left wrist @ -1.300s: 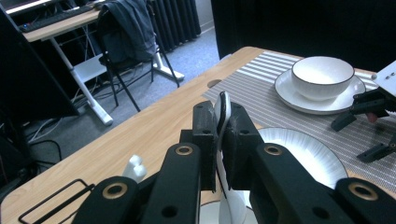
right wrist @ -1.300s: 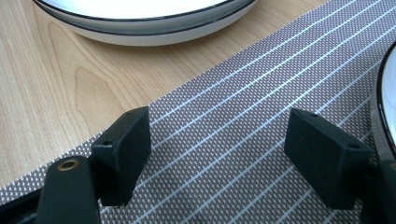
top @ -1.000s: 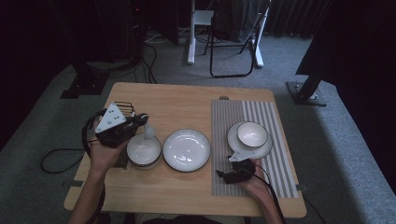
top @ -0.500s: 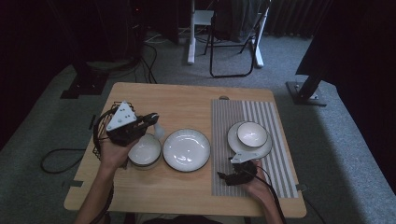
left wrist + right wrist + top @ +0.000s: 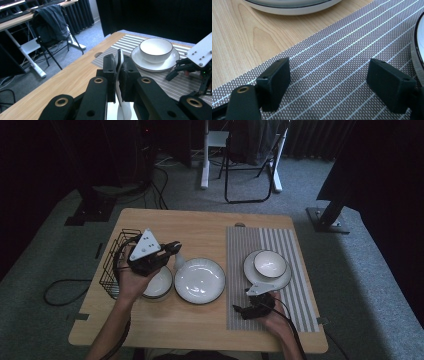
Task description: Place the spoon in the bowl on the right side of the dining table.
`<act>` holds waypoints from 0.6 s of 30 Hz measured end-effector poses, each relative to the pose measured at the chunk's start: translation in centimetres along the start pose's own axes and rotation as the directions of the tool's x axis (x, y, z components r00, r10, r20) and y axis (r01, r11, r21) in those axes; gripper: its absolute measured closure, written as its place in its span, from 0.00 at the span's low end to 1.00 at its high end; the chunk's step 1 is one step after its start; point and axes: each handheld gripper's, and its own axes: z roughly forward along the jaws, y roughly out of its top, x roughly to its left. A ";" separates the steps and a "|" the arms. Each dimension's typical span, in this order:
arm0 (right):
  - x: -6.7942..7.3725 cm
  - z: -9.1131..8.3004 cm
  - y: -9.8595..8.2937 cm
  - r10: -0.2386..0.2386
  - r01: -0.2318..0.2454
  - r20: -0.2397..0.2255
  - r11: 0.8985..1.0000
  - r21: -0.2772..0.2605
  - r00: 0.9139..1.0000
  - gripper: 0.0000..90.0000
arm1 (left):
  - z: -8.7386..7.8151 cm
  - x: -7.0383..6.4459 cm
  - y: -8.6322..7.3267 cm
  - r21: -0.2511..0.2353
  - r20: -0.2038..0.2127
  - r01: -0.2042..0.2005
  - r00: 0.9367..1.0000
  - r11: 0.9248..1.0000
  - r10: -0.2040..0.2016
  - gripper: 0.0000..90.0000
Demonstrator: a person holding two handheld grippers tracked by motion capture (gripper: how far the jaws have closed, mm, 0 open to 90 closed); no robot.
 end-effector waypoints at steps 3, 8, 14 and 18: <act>0.0 0.0 0.0 -0.002 0.002 -0.001 1.000 -0.001 1.000 0.21 | 0.6 -0.2 0.1 -0.002 0.009 -0.002 1.000 1.000 0.002 0.95; -0.1 0.0 0.0 0.002 -0.002 -0.007 1.000 0.000 1.000 0.22 | 1.5 -0.4 0.3 -0.012 0.031 -0.005 1.000 1.000 0.005 0.95; -0.1 0.0 0.0 0.004 -0.004 -0.009 1.000 0.001 1.000 0.22 | 3.0 -0.8 0.4 -0.032 0.075 -0.008 0.997 0.999 0.010 0.95; -0.1 0.0 0.0 0.004 -0.004 -0.009 1.000 0.001 1.000 0.22 | 4.0 -1.0 0.6 -0.038 0.095 -0.009 0.995 0.999 0.013 0.94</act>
